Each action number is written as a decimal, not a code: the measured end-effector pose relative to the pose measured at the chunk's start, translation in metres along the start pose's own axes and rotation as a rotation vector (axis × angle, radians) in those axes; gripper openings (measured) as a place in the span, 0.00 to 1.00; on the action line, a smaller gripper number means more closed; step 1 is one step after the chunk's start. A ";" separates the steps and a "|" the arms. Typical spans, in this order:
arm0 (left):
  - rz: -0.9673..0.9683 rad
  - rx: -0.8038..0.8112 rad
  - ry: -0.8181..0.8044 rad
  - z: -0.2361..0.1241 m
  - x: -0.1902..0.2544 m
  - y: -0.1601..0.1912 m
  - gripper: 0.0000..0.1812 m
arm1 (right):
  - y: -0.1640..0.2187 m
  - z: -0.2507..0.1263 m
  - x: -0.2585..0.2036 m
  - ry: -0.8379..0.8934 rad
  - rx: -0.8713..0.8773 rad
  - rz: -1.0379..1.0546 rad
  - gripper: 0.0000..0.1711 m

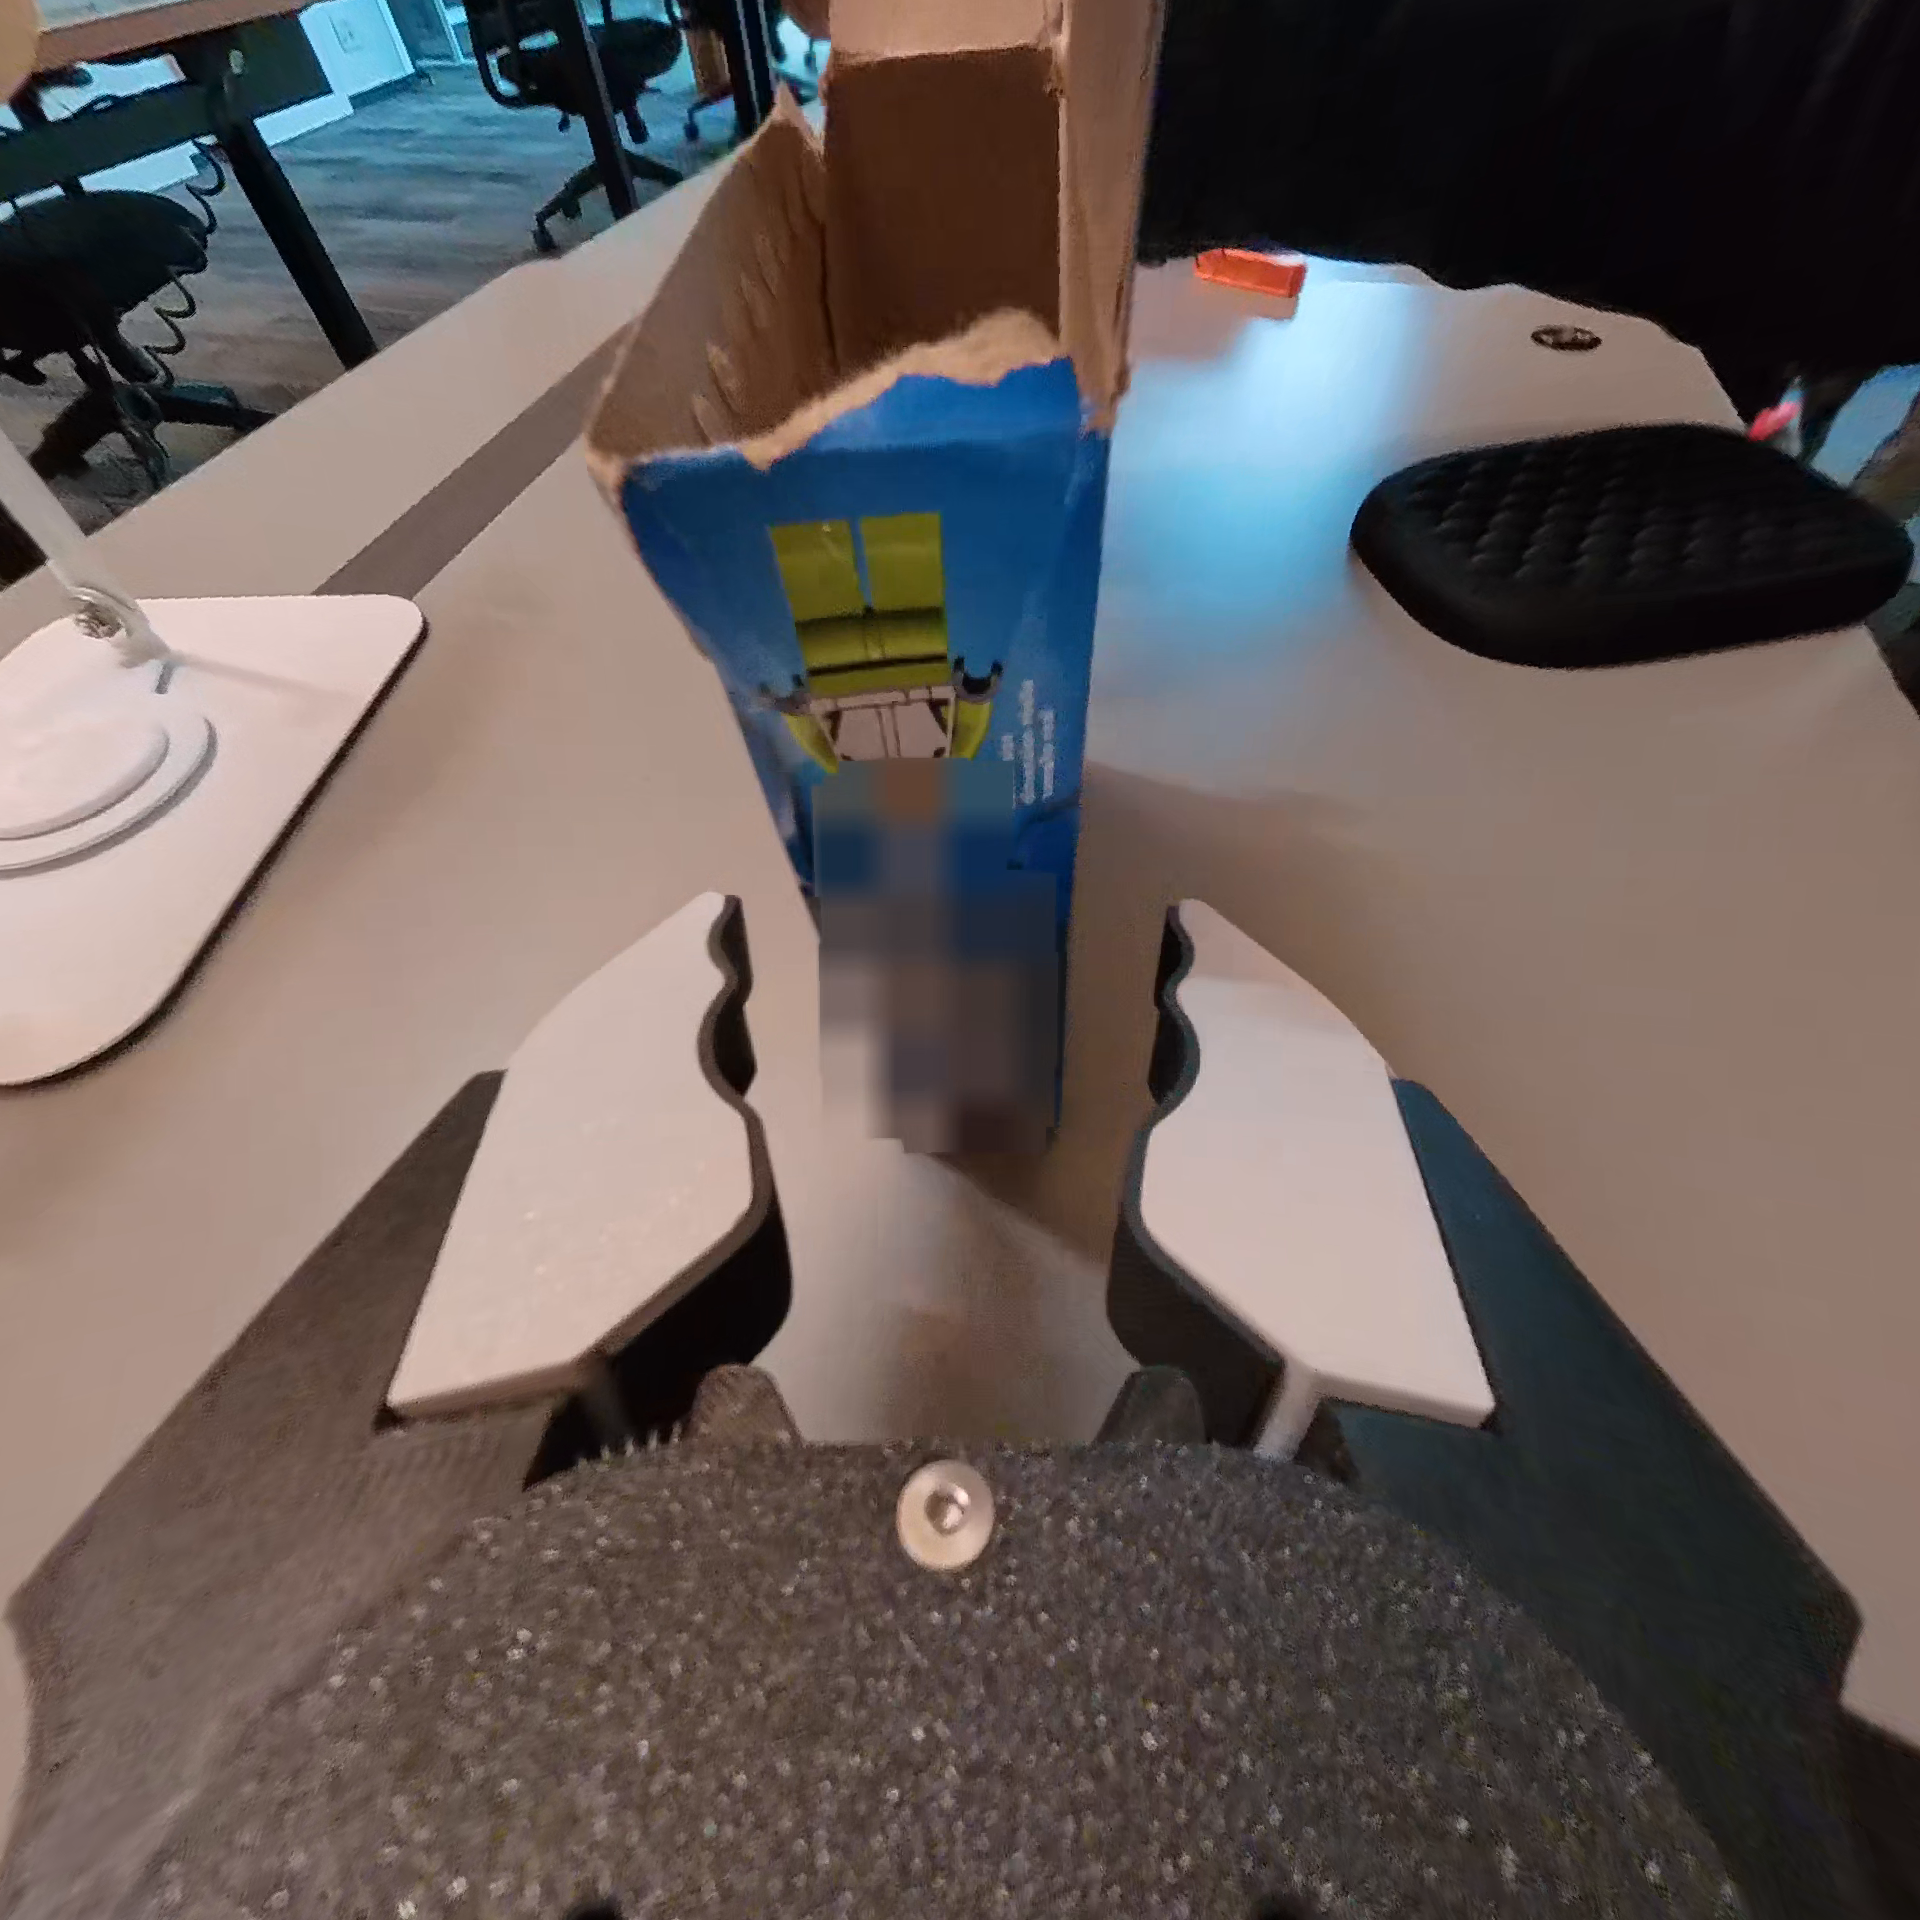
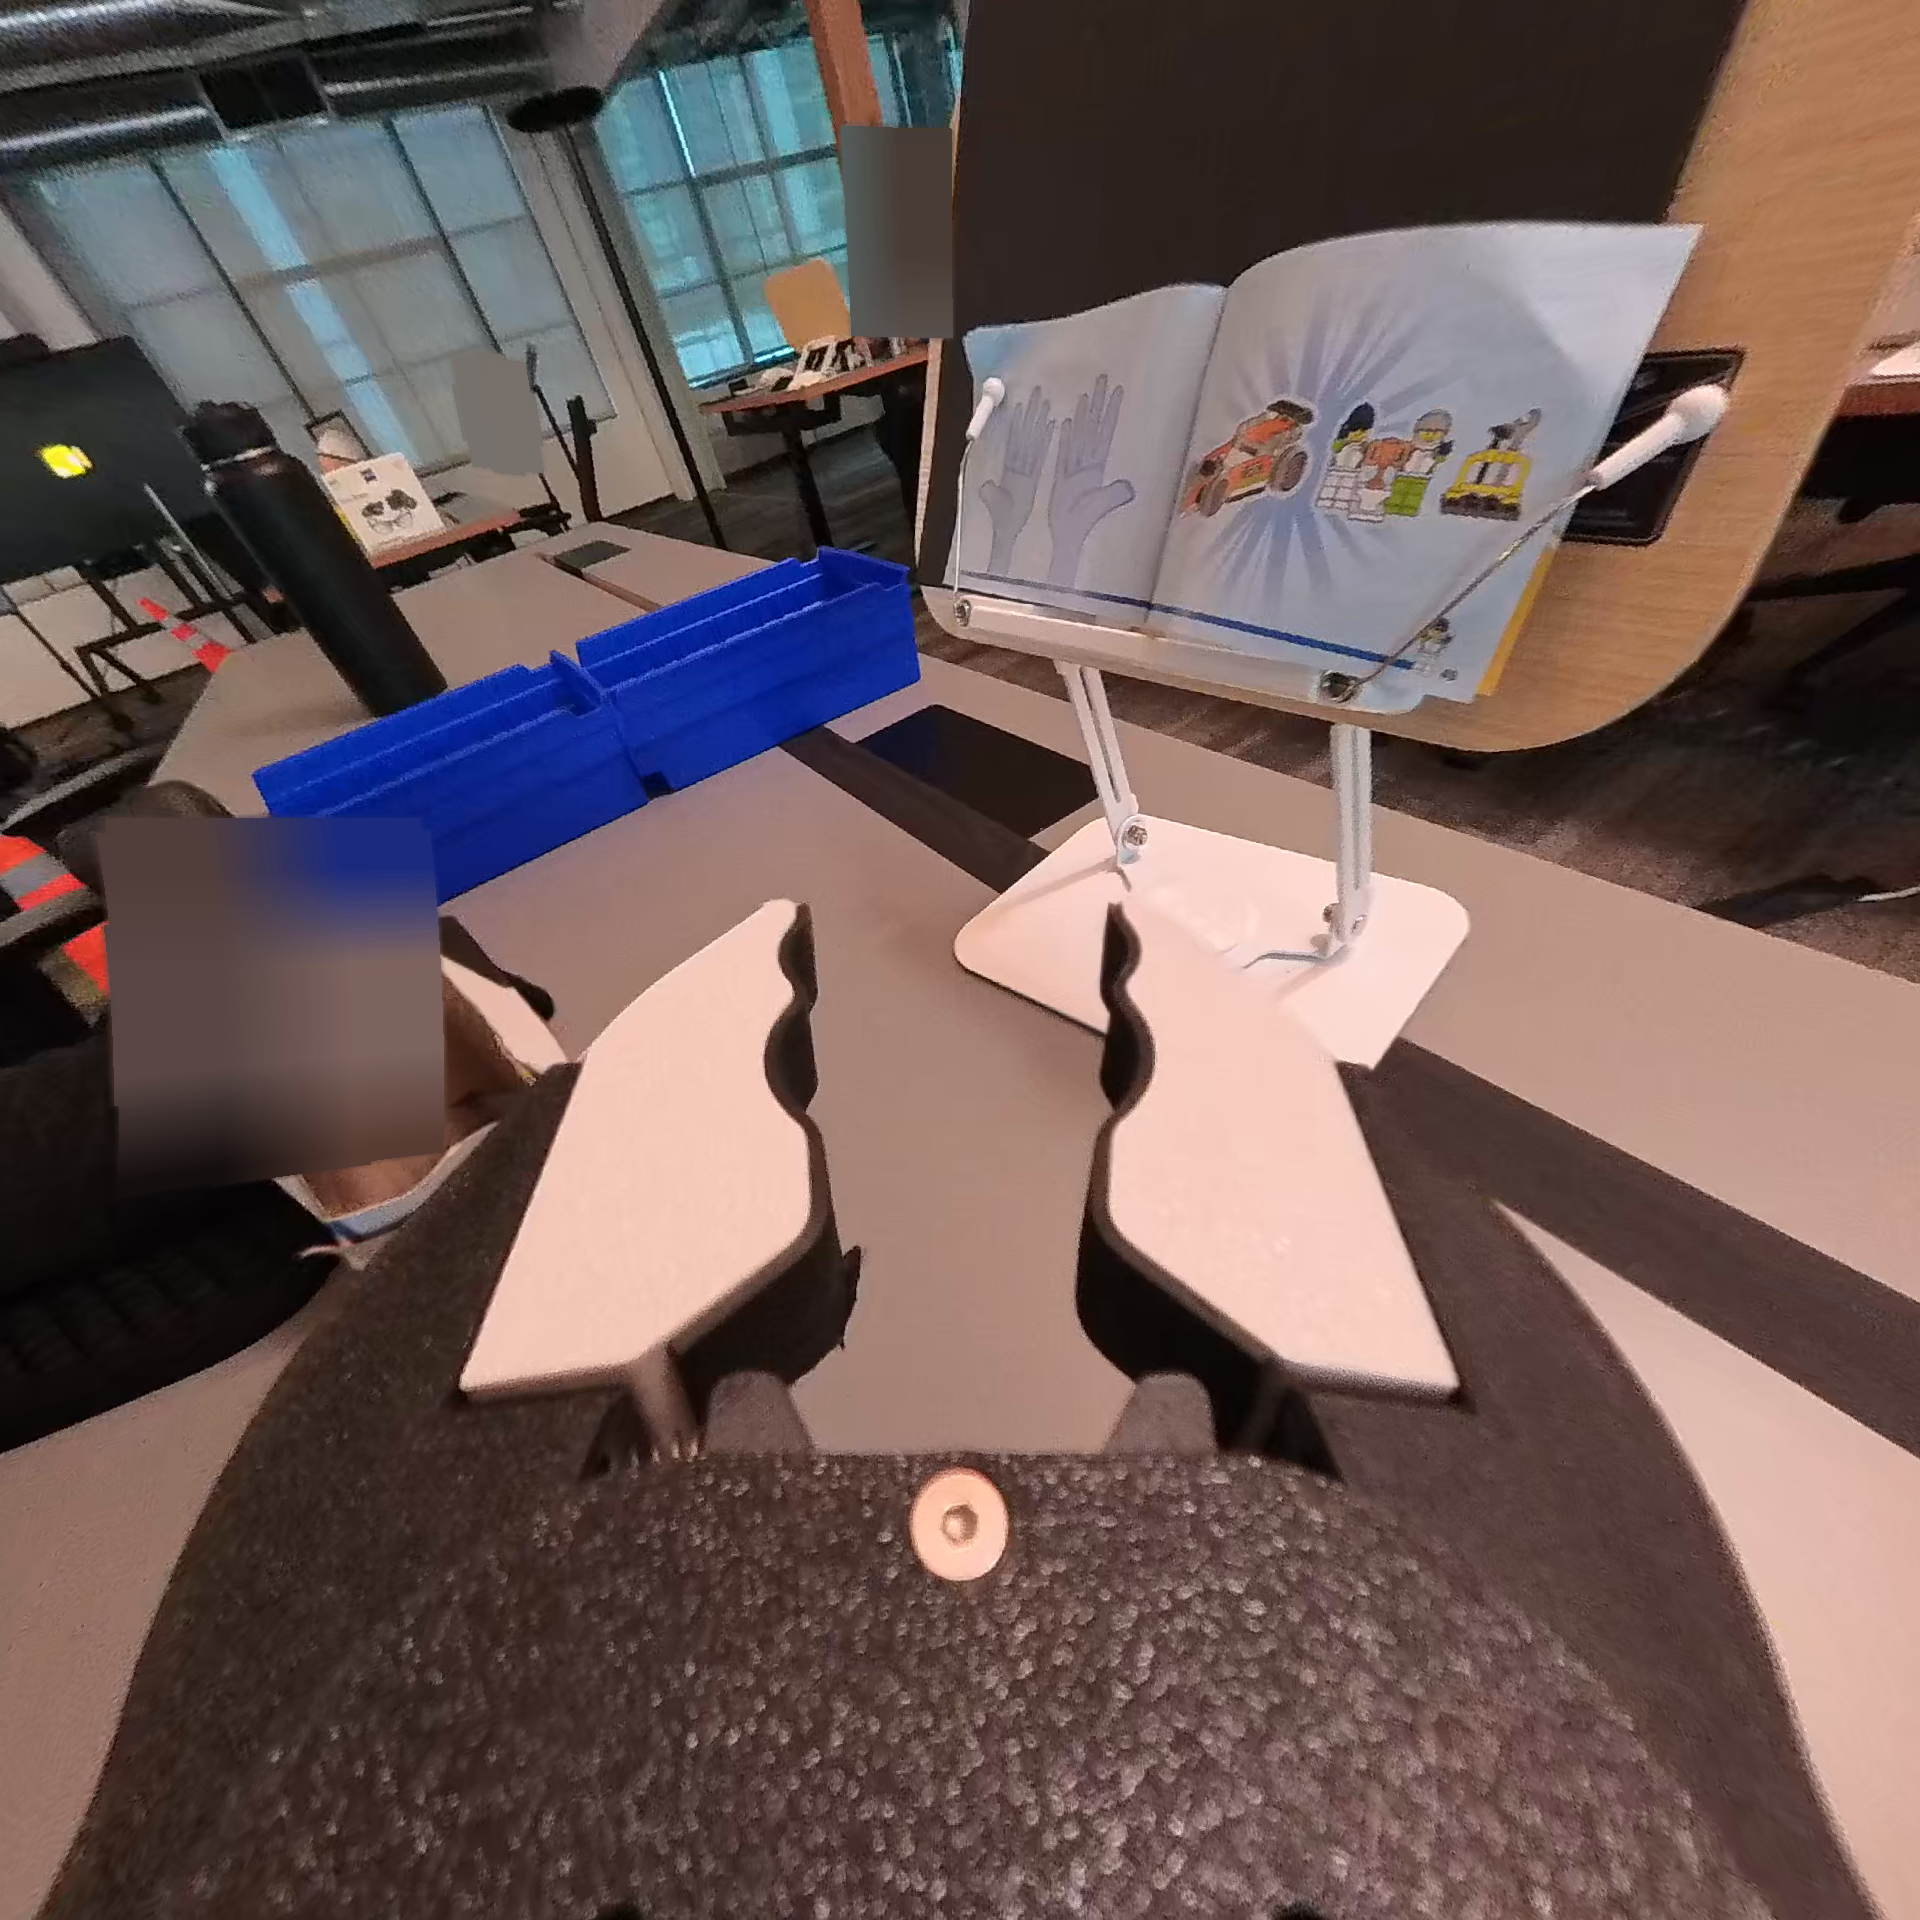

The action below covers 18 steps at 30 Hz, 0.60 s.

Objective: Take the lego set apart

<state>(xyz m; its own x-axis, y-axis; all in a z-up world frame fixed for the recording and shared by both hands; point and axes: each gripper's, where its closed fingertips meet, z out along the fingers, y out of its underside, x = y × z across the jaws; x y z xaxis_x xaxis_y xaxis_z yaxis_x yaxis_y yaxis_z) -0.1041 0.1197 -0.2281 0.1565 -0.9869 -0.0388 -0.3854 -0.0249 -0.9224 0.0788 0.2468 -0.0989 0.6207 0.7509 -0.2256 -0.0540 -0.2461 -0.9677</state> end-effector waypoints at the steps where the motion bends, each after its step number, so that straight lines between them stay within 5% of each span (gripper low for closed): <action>1: 0.009 -0.019 0.002 -0.007 -0.001 0.000 0.43 | -0.003 -0.002 0.002 0.006 0.007 0.000 0.31; 6: -0.040 0.070 -0.021 -0.060 -0.025 -0.025 0.41 | -0.023 -0.001 0.015 0.038 0.014 -0.036 0.30; 10: -0.071 0.109 -0.191 -0.087 -0.076 -0.049 0.33 | -0.042 0.024 0.038 0.089 -0.015 -0.089 0.30; 18: -0.178 0.181 -0.548 -0.085 -0.199 -0.104 0.25 | -0.052 0.083 0.126 0.373 -0.078 -0.060 0.28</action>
<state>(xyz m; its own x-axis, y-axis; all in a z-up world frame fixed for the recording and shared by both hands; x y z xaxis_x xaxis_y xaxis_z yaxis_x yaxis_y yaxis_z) -0.1730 0.3050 -0.0919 0.6684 -0.7433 -0.0259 -0.1574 -0.1073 -0.9817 0.0944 0.4052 -0.0859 0.8637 0.4942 -0.0989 0.0413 -0.2650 -0.9634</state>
